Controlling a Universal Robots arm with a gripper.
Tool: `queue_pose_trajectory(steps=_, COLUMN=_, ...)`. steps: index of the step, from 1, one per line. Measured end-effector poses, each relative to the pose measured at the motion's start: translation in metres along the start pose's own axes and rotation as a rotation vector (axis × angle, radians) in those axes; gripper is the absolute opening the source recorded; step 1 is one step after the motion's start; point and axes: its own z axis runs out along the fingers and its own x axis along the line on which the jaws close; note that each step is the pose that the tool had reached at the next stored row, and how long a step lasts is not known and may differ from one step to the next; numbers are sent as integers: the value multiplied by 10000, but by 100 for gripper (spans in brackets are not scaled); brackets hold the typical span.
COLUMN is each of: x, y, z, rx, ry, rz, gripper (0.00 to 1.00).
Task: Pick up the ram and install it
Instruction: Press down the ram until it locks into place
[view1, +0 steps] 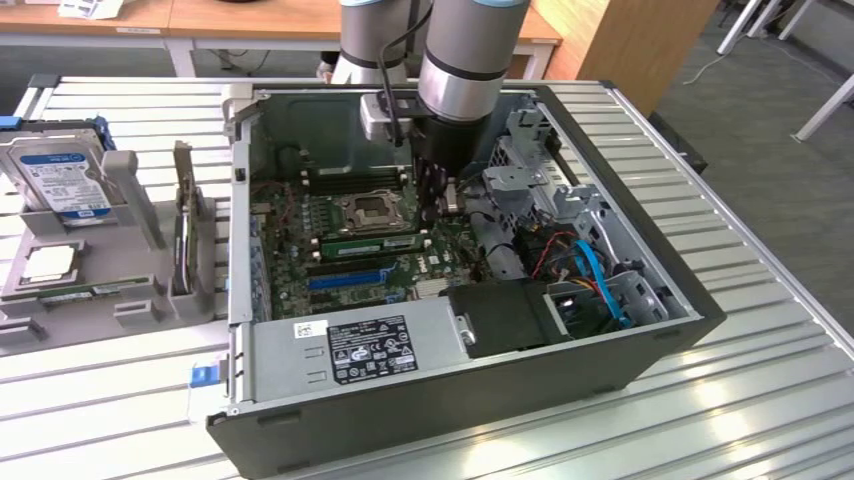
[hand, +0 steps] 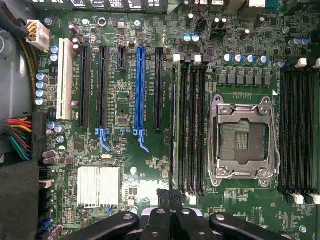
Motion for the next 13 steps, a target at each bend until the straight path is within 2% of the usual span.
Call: queue_pose_trajectory(steps=13, x=-32, y=0, z=3, rx=0, ry=-1, rz=3, gripper=10)
